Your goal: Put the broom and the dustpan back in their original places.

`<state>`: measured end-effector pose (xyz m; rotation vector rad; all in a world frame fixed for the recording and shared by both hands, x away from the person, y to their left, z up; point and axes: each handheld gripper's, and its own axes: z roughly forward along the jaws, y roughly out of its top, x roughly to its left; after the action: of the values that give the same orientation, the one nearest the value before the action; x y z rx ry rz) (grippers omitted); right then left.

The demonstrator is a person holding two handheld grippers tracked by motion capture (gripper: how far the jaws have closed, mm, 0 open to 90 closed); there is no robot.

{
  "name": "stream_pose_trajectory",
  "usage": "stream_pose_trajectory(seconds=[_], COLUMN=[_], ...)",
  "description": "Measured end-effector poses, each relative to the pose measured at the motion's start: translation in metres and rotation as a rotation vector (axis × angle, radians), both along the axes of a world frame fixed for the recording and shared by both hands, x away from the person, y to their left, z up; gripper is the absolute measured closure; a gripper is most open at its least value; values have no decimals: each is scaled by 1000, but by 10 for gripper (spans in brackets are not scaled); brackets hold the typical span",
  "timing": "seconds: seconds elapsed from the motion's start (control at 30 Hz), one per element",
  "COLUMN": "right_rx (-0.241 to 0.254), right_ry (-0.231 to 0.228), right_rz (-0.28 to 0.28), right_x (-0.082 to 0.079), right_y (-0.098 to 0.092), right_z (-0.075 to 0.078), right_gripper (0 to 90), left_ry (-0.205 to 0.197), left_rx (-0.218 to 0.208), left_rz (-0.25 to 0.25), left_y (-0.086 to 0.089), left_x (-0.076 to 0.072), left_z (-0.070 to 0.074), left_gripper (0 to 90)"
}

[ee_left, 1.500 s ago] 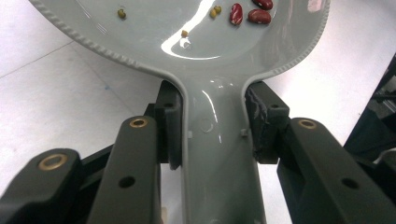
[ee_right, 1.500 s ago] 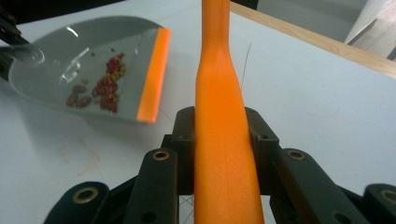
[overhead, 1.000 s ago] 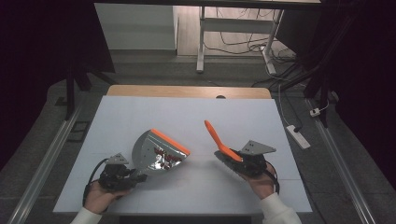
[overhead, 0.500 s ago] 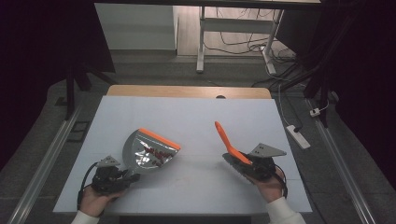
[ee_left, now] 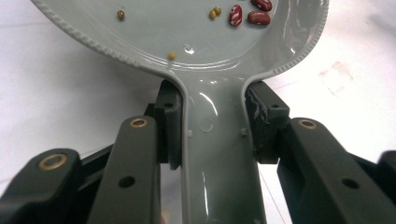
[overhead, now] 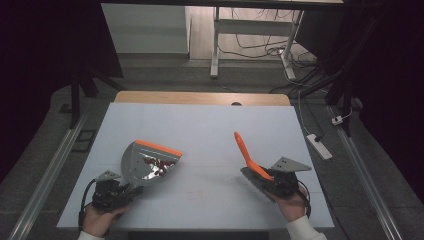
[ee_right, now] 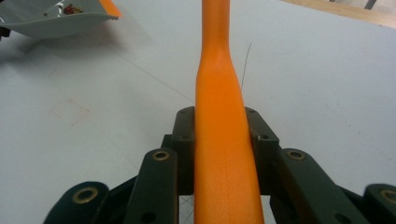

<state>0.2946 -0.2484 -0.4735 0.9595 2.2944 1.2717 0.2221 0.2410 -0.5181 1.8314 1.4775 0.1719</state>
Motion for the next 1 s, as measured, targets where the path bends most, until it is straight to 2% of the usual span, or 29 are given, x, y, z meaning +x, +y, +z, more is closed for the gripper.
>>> stream_pose_trajectory(seconds=[0.23,0.4,0.77,1.0], right_rx=[3,-2,-28,-6], right_ry=[26,54,118,153], right_rz=[1,-2,23,13], right_x=[-2,-3,1,4], right_y=[-1,0,5,2], right_z=[-2,-3,-13,-15], right_gripper=[700,700,700,700], left_ry=[18,34,63,70], left_rx=[-18,-17,-33,-29], left_rz=[94,127,145,143], left_y=[-2,-6,-9,-11], left_x=[0,4,13,15], left_z=[-3,-6,-12,-14], left_gripper=[619,619,619,619])
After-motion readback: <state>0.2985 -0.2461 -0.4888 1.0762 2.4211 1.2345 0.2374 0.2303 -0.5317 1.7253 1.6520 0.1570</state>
